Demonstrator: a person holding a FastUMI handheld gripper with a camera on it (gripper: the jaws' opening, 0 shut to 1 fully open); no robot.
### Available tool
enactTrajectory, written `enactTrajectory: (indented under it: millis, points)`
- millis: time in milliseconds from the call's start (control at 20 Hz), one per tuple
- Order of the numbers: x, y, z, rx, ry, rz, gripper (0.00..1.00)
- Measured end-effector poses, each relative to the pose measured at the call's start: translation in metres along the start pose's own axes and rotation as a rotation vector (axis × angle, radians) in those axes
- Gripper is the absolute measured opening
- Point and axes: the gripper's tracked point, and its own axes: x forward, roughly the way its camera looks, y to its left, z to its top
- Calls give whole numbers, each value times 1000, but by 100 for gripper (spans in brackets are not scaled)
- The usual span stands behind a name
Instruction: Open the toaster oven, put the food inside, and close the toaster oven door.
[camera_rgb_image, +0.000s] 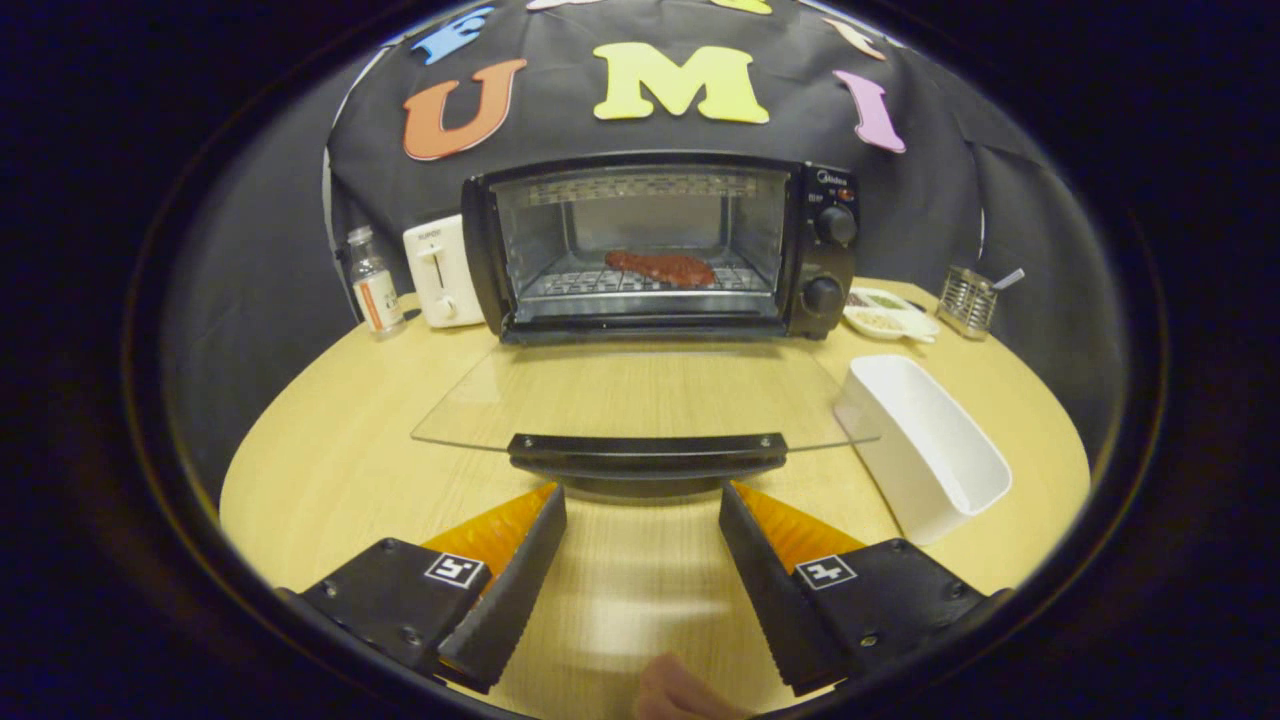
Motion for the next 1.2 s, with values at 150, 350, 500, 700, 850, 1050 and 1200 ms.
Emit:
enactTrajectory:
  millis: [150, 350, 500, 700, 850, 1050, 1200]
  points:
    - [6, -4, 1, 13, 15, -11, 98]
    - [12, -8, 5, -11, 22, -17, 99]
    - [15, -6, 15, -23, 9, -8, 99]
    - [14, -7, 36, -76, -42, -23, 98]
    - [13, -9, 55, -79, -80, -27, 98]
    - [16, -16, 84, -67, -113, -46, 98]
    - [17, -20, 113, -66, -151, -60, 98]
